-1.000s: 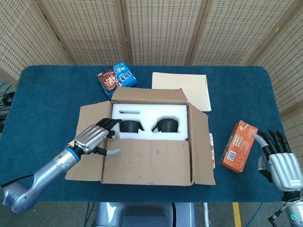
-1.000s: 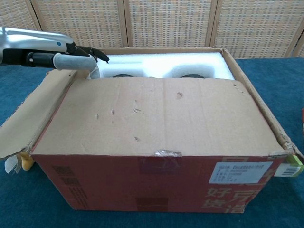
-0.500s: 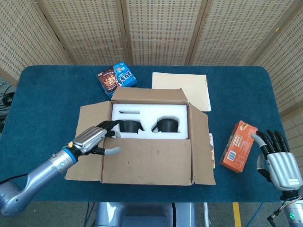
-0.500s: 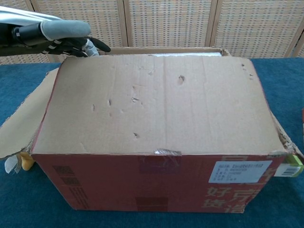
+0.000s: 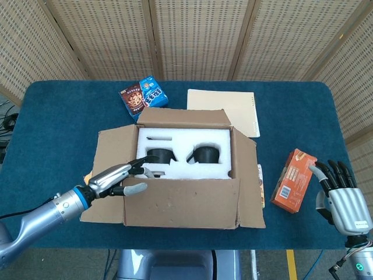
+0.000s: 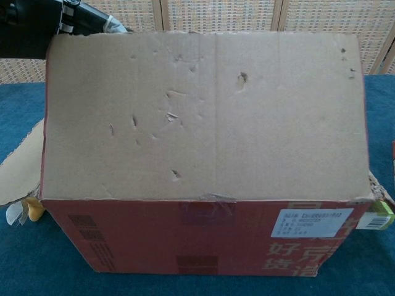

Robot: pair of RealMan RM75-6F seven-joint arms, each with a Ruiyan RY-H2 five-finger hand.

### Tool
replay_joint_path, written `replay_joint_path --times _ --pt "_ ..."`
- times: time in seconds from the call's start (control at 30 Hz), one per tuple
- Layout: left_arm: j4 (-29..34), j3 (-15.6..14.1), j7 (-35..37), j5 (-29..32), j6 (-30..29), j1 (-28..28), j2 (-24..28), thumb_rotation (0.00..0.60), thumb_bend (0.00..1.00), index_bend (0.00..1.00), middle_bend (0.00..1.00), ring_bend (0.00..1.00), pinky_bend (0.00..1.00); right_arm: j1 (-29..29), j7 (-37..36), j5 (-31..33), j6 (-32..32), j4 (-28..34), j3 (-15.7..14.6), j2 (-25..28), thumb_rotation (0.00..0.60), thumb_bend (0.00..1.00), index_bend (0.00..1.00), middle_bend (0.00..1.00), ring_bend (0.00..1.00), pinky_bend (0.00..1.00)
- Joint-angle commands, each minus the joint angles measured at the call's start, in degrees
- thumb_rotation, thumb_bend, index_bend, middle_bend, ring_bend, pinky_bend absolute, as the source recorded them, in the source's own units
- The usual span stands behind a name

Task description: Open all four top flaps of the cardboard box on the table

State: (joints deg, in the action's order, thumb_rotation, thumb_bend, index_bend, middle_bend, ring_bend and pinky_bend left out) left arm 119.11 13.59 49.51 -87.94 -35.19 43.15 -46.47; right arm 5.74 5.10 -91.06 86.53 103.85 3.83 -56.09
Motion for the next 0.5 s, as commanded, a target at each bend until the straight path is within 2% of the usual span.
replay_joint_path --times 0.03,0.17,0.3,0.5 --pt "0.00 -2.10 12.78 -10.83 -3.11 -0.06 3.11 0.061 0.21 0.40 0.00 0.00 0.00 0.04 0.09 0.02 -0.04 0.07 0.04 0.03 0.600 0.82 0.14 0.14 0.00 0.00" --pt "-1.66 -5.15 21.10 -17.60 -6.25 1.39 3.96 0.062 0.21 0.40 0.00 0.00 0.00 0.10 0.22 0.08 -0.15 0.16 0.06 0.05 0.600 0.82 0.14 0.14 0.00 0.00" --pt "-4.18 -9.35 30.85 -24.95 -10.88 4.01 4.77 0.060 0.21 0.40 0.00 0.00 0.00 0.14 0.37 0.11 -0.24 0.28 0.06 0.09 0.600 0.83 0.14 0.14 0.00 0.00" --pt "-7.80 -15.66 41.58 -34.13 -18.46 7.95 5.26 0.060 0.21 0.40 0.00 0.00 0.00 0.10 0.55 0.14 -0.16 0.43 0.09 0.18 0.600 0.82 0.14 0.14 0.00 0.00"
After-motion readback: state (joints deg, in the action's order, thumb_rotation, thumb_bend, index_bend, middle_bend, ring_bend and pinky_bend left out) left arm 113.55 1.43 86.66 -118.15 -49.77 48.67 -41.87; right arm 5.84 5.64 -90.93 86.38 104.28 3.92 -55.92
